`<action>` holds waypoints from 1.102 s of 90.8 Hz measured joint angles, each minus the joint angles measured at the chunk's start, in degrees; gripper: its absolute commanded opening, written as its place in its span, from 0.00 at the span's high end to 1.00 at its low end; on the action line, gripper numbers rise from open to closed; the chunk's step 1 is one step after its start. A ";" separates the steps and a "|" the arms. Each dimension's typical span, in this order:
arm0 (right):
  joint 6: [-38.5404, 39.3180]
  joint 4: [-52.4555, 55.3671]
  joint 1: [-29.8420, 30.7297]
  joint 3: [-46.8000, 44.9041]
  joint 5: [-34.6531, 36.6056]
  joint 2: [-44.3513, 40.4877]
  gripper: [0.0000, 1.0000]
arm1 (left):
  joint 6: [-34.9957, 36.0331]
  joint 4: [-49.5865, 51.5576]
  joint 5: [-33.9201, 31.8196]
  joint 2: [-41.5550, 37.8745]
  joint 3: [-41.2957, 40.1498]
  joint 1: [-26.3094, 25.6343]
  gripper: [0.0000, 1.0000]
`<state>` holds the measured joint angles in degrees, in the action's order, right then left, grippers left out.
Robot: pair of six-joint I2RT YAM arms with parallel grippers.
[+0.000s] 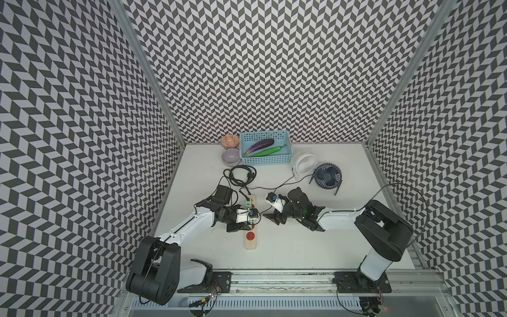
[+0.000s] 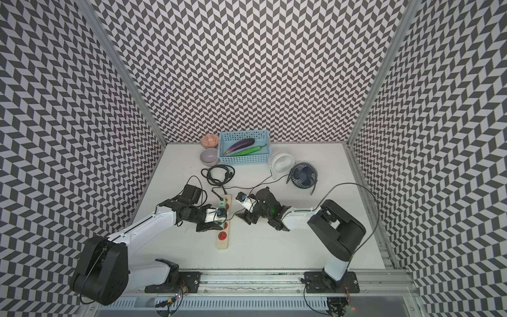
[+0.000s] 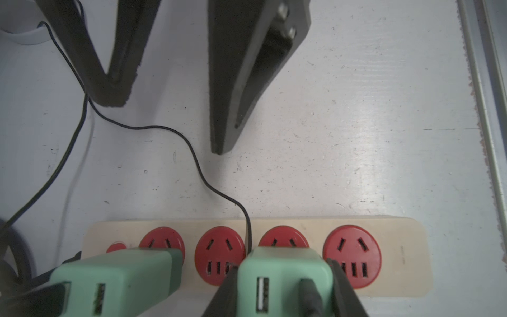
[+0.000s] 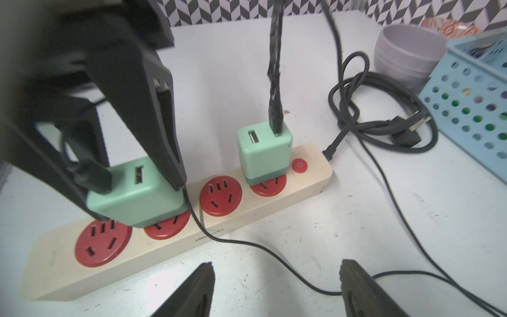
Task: Plug the desk fan into the power strip
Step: Insert the plug into the socket.
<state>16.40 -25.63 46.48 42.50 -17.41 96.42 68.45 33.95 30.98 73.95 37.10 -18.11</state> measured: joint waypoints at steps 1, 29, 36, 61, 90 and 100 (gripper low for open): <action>-0.02 0.02 0.00 -0.07 0.04 -0.46 0.24 | -0.02 -0.09 -0.04 0.02 0.00 -0.04 1.00; -3.63 0.74 -3.78 -3.37 1.14 -11.52 0.20 | -0.59 1.64 0.92 4.33 2.95 -0.33 1.00; -4.83 1.11 -5.60 -4.79 1.57 -14.03 0.18 | -0.59 1.57 1.09 4.35 2.82 -0.22 1.00; -7.89 4.39 -10.56 -8.50 4.31 -25.62 0.11 | -1.05 -2.34 0.55 -0.94 -1.68 0.26 0.92; -7.45 11.13 -16.72 -8.92 8.26 -38.88 0.04 | 1.57 2.43 -7.34 0.79 1.31 -0.63 0.33; -7.21 13.70 -18.34 -8.94 9.22 -42.25 0.02 | 2.03 5.62 -9.97 0.96 1.90 -0.66 0.28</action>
<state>9.19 -11.92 28.14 33.56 -8.19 54.17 70.48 39.57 21.02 74.91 39.00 -18.76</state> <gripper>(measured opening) 0.970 0.699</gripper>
